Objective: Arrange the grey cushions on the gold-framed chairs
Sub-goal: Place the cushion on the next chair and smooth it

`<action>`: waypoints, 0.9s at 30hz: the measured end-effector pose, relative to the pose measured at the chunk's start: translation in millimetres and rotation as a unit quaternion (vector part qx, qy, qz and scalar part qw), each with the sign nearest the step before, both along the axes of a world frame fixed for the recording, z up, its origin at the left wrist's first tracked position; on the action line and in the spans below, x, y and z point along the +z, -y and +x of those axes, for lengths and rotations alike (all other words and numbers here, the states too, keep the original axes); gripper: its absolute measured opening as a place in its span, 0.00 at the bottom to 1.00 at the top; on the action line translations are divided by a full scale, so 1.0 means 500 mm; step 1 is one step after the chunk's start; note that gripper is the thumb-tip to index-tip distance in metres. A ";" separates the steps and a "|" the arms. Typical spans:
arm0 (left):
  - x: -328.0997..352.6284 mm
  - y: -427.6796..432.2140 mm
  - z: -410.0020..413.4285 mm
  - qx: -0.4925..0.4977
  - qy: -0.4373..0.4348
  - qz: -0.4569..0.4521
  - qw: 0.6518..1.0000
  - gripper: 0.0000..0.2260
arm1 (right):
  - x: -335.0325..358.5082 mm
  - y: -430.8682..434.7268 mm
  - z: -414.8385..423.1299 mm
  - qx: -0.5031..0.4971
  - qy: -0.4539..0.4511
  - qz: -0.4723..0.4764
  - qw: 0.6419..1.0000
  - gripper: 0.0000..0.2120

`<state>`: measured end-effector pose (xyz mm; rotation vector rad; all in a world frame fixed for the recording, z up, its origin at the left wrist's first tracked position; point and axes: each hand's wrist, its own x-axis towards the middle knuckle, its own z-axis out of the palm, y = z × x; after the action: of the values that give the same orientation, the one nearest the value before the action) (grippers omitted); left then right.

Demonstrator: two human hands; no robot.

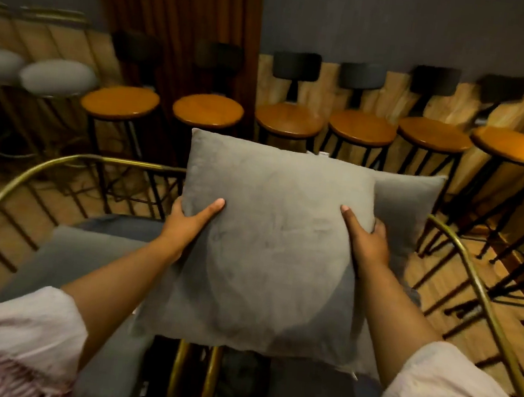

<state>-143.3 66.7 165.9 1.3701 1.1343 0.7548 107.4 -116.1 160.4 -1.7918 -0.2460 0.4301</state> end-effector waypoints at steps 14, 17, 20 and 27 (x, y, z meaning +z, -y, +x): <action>0.015 -0.568 -0.401 0.041 -0.021 0.031 0.998 0.48 | -0.023 -0.623 -0.340 0.091 0.032 0.103 0.990 0.57; 0.003 -0.695 -0.425 -0.009 -0.067 -0.017 0.998 0.49 | -0.043 -0.735 -0.361 0.116 0.044 0.121 0.985 0.54; -0.025 -0.787 -0.423 -0.019 -0.077 -0.028 0.996 0.44 | -0.079 -0.808 -0.369 0.130 0.060 0.112 0.983 0.48; -0.124 -0.928 -0.393 -0.004 -0.031 0.018 0.999 0.51 | -0.197 -0.921 -0.384 0.081 0.104 0.084 0.988 0.53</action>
<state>-339.8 530.5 103.7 1.4363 1.1676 0.7352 -84.5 344.5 61.8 -1.6572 -0.5616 0.3267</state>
